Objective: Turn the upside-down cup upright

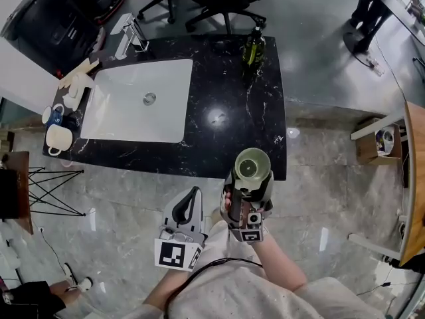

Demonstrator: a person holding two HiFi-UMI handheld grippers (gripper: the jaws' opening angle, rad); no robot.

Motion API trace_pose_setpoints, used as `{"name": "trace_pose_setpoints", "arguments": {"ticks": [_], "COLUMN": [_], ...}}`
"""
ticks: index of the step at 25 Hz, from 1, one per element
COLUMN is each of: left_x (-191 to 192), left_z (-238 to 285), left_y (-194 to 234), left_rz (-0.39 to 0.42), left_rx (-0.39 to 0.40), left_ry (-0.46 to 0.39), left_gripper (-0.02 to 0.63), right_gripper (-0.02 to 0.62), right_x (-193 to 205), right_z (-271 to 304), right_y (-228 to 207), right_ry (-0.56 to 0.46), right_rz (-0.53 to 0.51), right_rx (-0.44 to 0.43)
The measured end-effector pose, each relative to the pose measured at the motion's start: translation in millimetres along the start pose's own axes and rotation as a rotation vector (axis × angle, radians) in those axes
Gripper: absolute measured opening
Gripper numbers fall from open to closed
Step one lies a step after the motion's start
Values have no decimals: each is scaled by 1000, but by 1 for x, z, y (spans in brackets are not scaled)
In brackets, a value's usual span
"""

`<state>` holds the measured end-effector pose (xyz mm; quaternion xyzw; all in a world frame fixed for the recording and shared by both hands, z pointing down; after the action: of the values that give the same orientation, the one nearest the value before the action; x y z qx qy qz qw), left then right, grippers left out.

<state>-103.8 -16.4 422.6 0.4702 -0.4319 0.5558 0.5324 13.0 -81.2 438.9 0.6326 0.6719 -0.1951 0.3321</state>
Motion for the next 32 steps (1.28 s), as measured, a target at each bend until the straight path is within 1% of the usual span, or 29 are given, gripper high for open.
{"name": "trace_pose_setpoints", "arguments": {"ticks": [4,7,8,11,12,14,16,17,19,21,22,26,27,29,30,31,32], "left_x": [2,4,4,7,8,9,10,10,9,11,11,9,8,6,6,7,8], "left_z": [-3,-3,-3,-5,-5,-7,-8,-8,-9,-9,-9,-8,-7,-6,-5,-5,-4], "left_y": [1,0,0,0,1,2,2,2,2,4,5,-1,-4,-13,-18,-24,-30], "left_rz": [-7,-15,-15,-22,-25,-27,-26,-25,-28,-41,-49,-61,-61,-63,-66,-69,-72], "left_rx": [-1,2,5,7,4,0,-1,-2,-7,-18,-21,-1,10,35,49,64,80], "left_ry": [6,12,14,22,24,27,26,23,15,12,12,-7,-13,-24,-28,-29,-27], "left_gripper": [5,5,5,5,6,5,5,5,5,5,6,5,5,5,5,5,5], "right_gripper": [334,336,346,419,430,431,431,431,431,430,430,421,378,176,103,66,43], "right_x": [-6,-7,-6,-1,0,2,11,20,47,71,77,78,76,69,66,64,62], "right_z": [-2,-2,-2,-1,-2,-4,-9,-10,-13,-17,-22,-39,-43,-46,-47,-47,-47], "right_y": [-1,0,0,1,1,1,0,-3,-10,-18,-22,-22,-19,-13,-10,-6,-3], "right_ry": [10,30,40,79,90,115,176,237,402,564,624,759,779,782,775,775,789], "right_rz": [-50,-69,-71,-80,-86,-100,-132,-157,-226,-308,-350,-529,-579,-690,-741,-794,-852], "right_rx": [39,50,47,37,39,50,88,120,208,325,393,667,734,850,894,937,985]}}
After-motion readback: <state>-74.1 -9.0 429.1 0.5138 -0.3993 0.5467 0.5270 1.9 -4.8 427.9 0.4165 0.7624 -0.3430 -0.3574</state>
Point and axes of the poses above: the fingertips, and each gripper's own axes: z forward along the fingers, y to its left, x out of its underside, the point moved 2 cm from there along -z, backward along the fingers, and after that the axes turned 14 degrees about -x, right-handed, at the moved point
